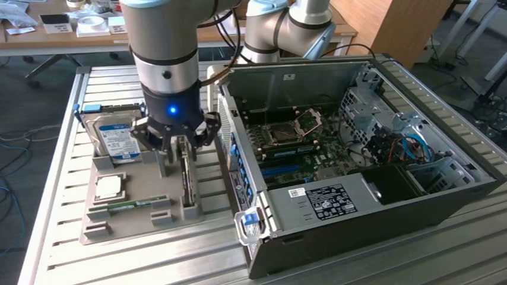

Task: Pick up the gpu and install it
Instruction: 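Pick up the gpu and move the gpu toward the slot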

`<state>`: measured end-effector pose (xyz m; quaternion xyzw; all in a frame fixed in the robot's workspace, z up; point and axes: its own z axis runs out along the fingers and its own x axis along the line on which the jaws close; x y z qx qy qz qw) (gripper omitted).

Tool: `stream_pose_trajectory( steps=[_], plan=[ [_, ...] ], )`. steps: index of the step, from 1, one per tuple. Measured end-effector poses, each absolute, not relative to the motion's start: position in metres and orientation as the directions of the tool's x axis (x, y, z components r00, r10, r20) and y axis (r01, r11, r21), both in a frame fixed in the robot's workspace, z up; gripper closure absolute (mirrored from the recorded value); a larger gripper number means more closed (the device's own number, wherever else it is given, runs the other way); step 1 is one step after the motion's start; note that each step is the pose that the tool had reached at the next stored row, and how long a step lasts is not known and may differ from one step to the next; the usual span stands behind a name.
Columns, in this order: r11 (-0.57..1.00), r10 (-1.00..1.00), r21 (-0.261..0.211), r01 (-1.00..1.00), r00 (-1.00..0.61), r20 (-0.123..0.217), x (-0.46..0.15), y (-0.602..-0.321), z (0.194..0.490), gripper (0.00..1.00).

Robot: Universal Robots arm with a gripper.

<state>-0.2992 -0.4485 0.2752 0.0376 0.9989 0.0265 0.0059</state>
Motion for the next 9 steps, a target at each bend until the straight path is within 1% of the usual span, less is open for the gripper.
stream_pose_trajectory(
  steps=[9],
  plan=[
    [0.996, 0.075, 0.053, 0.075, -0.997, -0.009, -0.297, -0.4484, 0.2644, 0.53]
  ],
)
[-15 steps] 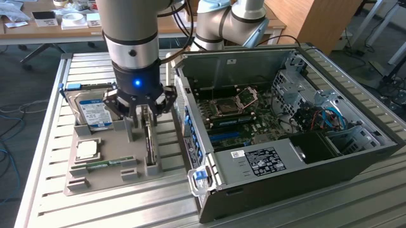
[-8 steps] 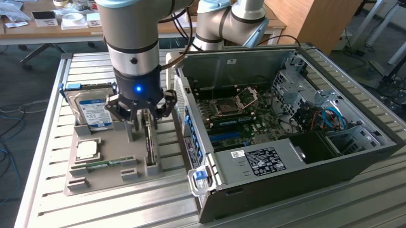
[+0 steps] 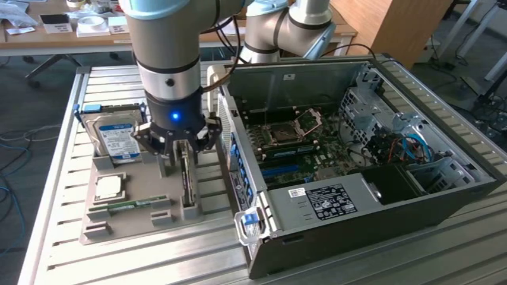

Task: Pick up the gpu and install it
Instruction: 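Pick up the gpu and move the gpu toward the slot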

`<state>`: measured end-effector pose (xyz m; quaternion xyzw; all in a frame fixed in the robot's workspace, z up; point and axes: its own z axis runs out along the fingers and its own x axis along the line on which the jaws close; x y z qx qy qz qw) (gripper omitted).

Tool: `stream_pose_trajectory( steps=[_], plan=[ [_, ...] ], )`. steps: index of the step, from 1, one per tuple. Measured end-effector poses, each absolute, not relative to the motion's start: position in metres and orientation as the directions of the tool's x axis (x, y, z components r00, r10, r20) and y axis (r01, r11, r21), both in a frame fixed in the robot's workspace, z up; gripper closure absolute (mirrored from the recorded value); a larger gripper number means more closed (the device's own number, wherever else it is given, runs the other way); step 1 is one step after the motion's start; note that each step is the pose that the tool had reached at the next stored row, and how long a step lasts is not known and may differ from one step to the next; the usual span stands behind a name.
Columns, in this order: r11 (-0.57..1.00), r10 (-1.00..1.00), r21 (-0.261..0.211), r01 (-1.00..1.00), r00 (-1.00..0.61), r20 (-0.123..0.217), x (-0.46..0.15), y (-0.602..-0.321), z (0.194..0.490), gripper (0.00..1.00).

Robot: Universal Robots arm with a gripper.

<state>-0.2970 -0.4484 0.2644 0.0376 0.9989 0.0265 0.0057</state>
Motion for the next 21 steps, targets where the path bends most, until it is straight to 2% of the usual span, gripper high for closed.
stream_pose_trajectory(
  steps=[21],
  plan=[
    [0.996, 0.075, 0.053, 0.075, -0.997, -0.008, -0.297, -0.448, 0.239, 0.53]
  ],
)
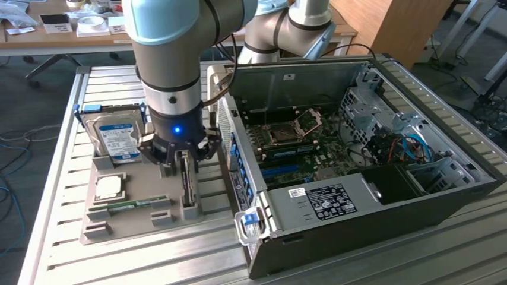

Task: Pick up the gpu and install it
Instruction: 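Pick up the gpu and move the gpu toward the slot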

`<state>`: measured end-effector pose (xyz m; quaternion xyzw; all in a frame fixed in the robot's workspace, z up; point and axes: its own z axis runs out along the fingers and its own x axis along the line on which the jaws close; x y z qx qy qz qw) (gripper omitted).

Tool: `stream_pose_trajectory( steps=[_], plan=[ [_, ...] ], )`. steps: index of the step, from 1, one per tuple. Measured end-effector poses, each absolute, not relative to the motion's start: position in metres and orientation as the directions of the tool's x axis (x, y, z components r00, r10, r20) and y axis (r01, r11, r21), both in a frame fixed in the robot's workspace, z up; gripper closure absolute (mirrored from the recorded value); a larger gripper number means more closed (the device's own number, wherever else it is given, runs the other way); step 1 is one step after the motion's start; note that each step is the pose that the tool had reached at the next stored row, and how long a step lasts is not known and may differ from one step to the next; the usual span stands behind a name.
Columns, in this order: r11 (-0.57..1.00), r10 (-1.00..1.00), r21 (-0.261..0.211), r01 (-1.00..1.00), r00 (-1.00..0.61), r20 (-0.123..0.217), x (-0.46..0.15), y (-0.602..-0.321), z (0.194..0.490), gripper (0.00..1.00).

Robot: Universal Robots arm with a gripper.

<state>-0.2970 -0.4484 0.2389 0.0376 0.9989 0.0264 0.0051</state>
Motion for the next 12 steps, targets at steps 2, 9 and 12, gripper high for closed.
stream_pose_trajectory(
  steps=[2, 9, 12],
  plan=[
    [0.996, 0.075, 0.053, 0.075, -0.997, -0.008, -0.297, -0.4482, 0.2373, 0.53],
    [0.996, 0.076, 0.053, 0.075, -0.997, -0.008, -0.2972, -0.4428, 0.2348, 0.53],
    [0.996, 0.076, 0.053, 0.075, -0.997, -0.007, -0.2973, -0.4428, 0.2322, 0.53]
  ],
)
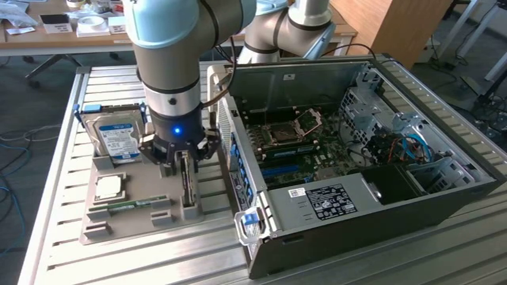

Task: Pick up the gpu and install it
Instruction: 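Pick up the gpu and move the gpu toward the slot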

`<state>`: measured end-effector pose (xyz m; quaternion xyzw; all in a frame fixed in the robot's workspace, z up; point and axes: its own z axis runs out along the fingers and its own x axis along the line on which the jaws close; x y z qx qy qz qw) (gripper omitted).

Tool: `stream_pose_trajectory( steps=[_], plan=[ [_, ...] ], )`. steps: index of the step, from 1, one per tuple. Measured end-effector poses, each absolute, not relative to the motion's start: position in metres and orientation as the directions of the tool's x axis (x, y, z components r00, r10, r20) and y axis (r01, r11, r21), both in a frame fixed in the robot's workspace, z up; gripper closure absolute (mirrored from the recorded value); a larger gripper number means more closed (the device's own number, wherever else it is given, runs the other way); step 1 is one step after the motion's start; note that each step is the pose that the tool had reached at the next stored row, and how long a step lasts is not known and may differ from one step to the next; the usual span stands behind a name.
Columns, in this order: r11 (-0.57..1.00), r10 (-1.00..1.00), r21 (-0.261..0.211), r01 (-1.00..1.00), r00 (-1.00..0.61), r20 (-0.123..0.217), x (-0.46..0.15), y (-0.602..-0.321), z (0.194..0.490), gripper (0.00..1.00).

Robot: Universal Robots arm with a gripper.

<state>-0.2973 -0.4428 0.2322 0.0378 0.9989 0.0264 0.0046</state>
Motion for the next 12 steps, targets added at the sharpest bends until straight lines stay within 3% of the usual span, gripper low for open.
stream_pose_trajectory(
  steps=[12],
  plan=[
    [0.996, 0.076, 0.053, 0.075, -0.997, -0.006, -0.2993, -0.4435, 0.2294, 0.53]
  ],
)
